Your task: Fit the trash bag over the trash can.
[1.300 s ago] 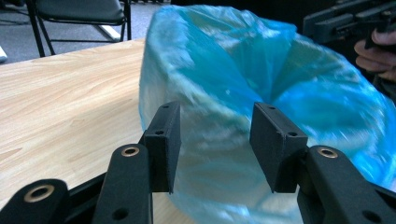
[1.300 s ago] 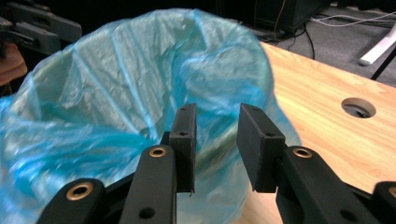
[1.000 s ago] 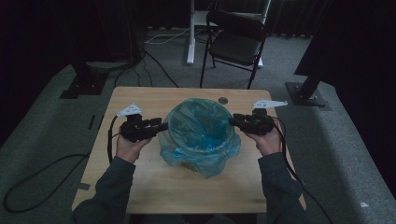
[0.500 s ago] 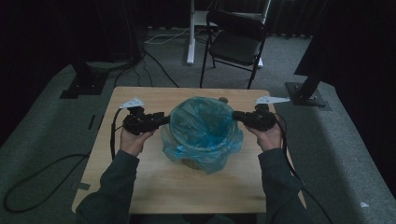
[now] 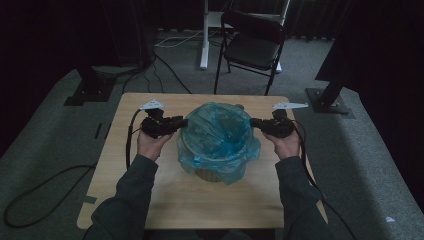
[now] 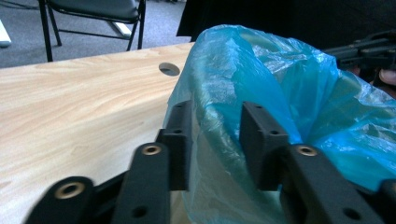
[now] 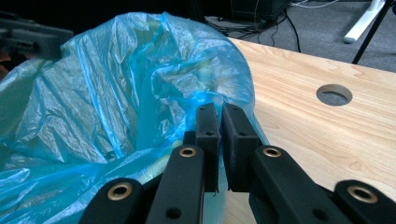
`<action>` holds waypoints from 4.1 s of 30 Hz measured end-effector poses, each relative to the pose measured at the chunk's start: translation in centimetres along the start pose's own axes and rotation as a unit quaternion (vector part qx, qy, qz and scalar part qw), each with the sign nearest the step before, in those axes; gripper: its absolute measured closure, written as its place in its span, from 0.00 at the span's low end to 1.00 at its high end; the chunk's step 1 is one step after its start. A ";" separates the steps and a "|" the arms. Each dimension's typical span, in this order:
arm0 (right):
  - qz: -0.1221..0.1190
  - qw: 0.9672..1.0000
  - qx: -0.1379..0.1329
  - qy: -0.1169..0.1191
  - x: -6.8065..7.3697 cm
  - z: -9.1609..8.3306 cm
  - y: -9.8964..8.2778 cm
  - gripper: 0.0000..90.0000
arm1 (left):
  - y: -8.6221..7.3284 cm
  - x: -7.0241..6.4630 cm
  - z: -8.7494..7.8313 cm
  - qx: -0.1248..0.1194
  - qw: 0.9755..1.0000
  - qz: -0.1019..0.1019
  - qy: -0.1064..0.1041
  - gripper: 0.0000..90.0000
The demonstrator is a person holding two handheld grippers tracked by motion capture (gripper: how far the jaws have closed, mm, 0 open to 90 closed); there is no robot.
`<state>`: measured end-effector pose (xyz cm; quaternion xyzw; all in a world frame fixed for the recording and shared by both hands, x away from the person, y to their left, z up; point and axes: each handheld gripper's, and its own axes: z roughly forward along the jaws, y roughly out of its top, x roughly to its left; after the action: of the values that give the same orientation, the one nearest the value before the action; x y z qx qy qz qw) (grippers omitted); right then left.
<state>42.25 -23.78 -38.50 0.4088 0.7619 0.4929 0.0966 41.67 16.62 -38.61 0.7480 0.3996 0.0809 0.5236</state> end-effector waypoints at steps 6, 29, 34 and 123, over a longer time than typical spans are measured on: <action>-0.004 1.000 0.003 -0.005 0.0 -0.2 0.1 0.95 | 0.5 0.0 0.2 -0.018 1.000 0.006 0.011 0.88; 0.000 0.997 0.075 -0.024 -0.7 0.6 -1.5 0.97 | -1.8 2.1 1.5 0.030 0.999 -0.019 0.038 0.98; 0.003 0.994 0.110 -0.030 -0.9 1.4 -1.9 0.98 | -1.5 1.7 1.7 0.019 0.999 -0.013 0.028 0.94; -0.043 0.999 0.030 -0.008 2.4 -1.0 0.4 1.00 | -0.8 1.7 0.8 -0.003 1.000 0.004 -0.003 0.88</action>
<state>40.32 -22.64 -37.08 0.3824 0.7924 0.4618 0.1121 42.81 17.28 -40.15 0.7480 0.3948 0.0819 0.5272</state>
